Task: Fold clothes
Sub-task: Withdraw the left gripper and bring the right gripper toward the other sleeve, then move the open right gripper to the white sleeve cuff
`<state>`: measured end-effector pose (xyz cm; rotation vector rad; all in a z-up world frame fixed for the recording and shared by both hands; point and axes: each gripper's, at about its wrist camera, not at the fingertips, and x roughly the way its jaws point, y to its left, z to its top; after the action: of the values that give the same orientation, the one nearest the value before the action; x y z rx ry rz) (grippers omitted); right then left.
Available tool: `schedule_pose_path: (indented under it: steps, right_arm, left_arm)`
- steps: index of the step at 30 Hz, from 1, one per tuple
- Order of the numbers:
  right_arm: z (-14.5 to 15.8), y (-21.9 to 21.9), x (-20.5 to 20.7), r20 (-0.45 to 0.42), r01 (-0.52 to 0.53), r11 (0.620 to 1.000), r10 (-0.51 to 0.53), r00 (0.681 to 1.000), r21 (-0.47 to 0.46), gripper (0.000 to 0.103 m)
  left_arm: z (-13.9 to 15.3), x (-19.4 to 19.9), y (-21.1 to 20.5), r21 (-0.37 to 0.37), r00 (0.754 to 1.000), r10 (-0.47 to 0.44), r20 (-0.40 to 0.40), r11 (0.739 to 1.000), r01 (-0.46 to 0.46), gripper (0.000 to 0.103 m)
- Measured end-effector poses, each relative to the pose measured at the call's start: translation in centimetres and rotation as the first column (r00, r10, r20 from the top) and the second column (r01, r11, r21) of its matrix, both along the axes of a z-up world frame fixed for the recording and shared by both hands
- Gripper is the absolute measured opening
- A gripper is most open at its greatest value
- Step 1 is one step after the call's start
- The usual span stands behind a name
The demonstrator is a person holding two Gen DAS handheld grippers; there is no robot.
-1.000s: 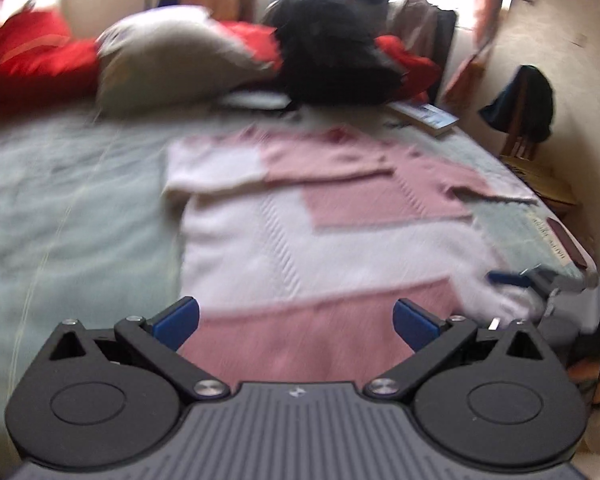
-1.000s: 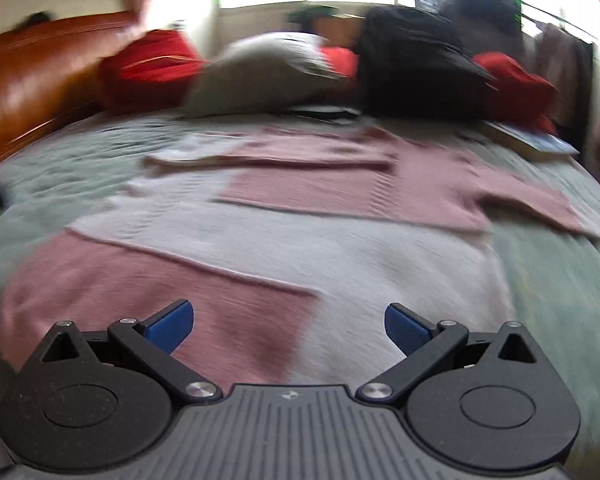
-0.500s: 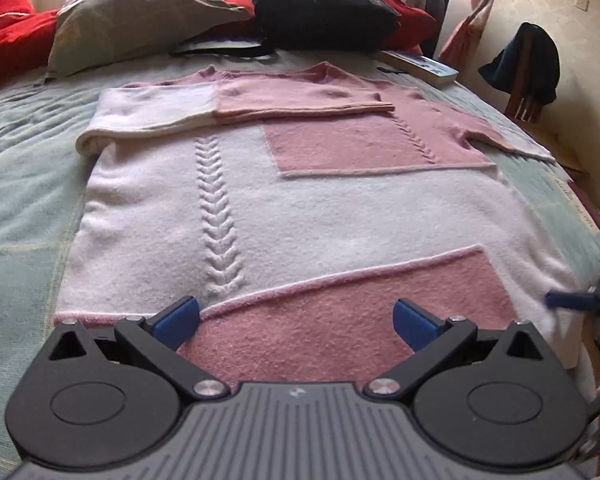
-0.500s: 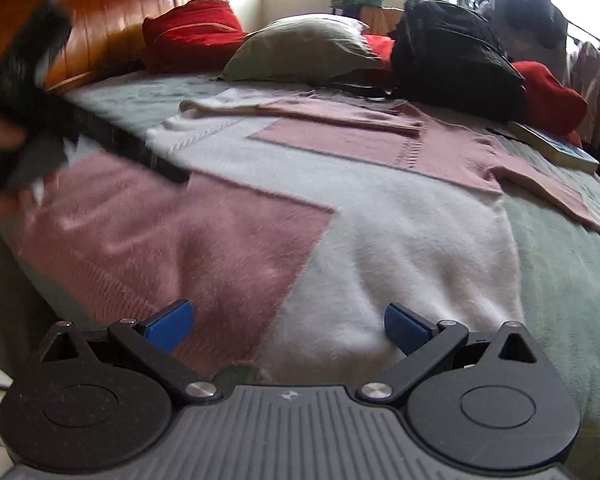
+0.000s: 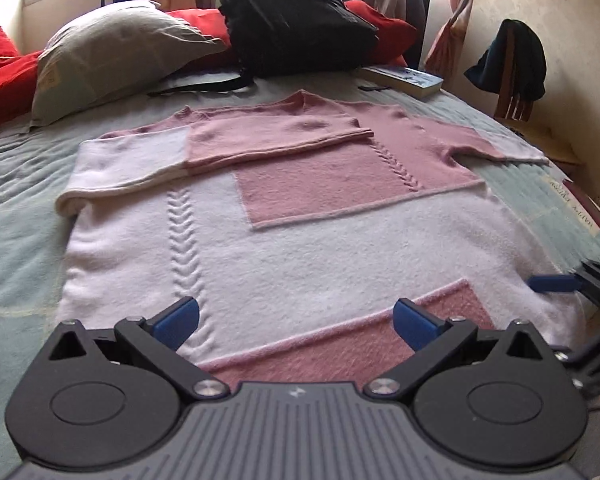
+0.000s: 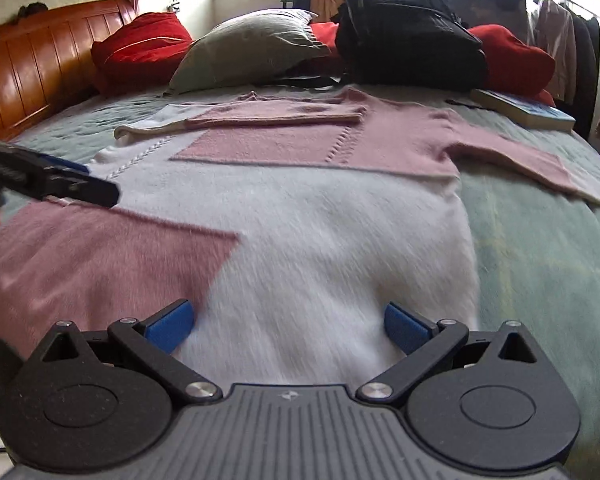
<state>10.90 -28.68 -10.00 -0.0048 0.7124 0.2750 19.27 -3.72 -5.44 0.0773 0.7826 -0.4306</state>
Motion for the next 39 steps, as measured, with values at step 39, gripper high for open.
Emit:
schedule_pose_path:
  steps: [39]
  right_arm:
    - [1.8,-24.6,9.1,0.088,0.511,0.837,-0.534,0.841,0.194,0.103]
  left_arm:
    - [2.1,-5.8,-11.4,0.169,0.973,-0.232,0.015,0.959,0.226,0.102]
